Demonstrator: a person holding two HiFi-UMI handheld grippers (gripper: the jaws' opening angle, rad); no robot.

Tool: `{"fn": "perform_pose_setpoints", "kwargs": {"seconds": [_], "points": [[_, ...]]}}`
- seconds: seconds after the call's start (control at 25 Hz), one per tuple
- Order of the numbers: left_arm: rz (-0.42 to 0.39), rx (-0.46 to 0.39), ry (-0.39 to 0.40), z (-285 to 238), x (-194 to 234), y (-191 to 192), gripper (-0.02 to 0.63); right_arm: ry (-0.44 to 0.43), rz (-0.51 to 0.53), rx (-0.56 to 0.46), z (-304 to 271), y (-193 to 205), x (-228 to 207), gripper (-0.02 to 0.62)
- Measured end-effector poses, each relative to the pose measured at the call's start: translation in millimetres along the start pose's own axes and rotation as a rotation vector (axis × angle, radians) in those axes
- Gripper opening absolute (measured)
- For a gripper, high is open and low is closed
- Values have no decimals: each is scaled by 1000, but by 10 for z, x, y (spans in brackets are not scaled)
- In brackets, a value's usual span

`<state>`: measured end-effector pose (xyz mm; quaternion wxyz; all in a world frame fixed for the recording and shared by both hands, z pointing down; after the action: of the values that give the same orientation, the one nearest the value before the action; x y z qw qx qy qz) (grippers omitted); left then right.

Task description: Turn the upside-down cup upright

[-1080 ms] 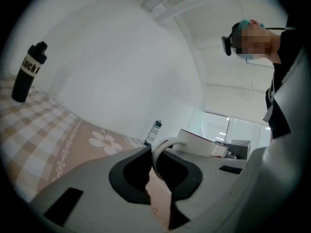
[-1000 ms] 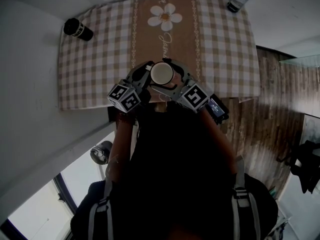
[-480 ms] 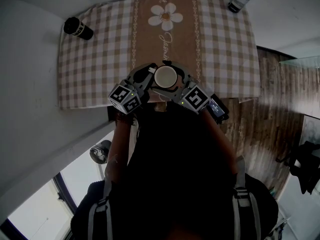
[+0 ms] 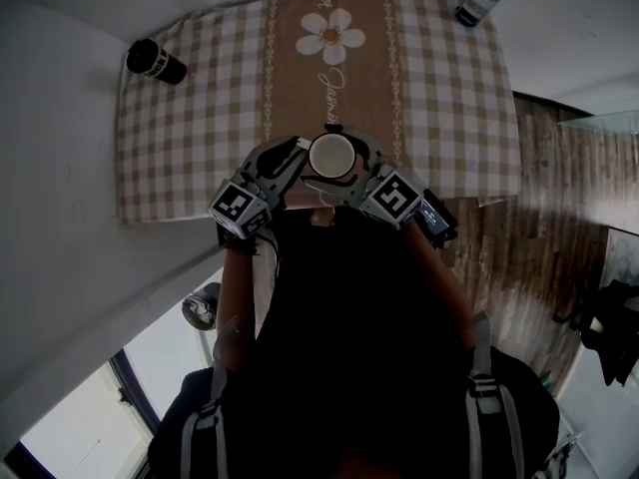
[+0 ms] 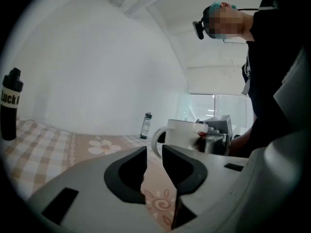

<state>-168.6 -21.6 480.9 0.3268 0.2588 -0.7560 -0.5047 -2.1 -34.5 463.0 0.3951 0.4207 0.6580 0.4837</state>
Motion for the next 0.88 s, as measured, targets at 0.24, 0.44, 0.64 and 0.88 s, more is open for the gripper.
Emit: {"fn": "perform_pose_setpoints", "kwargs": {"seconds": [0.24, 0.44, 0.64, 0.88], "points": [[-5, 50, -53, 256, 111, 113, 107, 181, -12, 18, -4, 91, -347, 414], [24, -6, -74, 313, 18, 99, 104, 231, 21, 42, -145, 223, -488, 414], [27, -93, -83, 207, -44, -53, 104, 263, 5, -43, -263, 342, -634, 414], [40, -85, -74, 150, -102, -46, 104, 258, -45, -81, -401, 466, -741, 414]]}}
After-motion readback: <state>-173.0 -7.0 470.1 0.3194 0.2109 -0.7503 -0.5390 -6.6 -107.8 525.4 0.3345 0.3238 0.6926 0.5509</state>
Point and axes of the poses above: the fingertips, and each gripper's own axes: z backward along the fingers, x to its left, y out of its underside, the point moved 9 cm from there along z, backward along the fingers, and after that the axes turned 9 degrees about x, right-handed, at the moved point
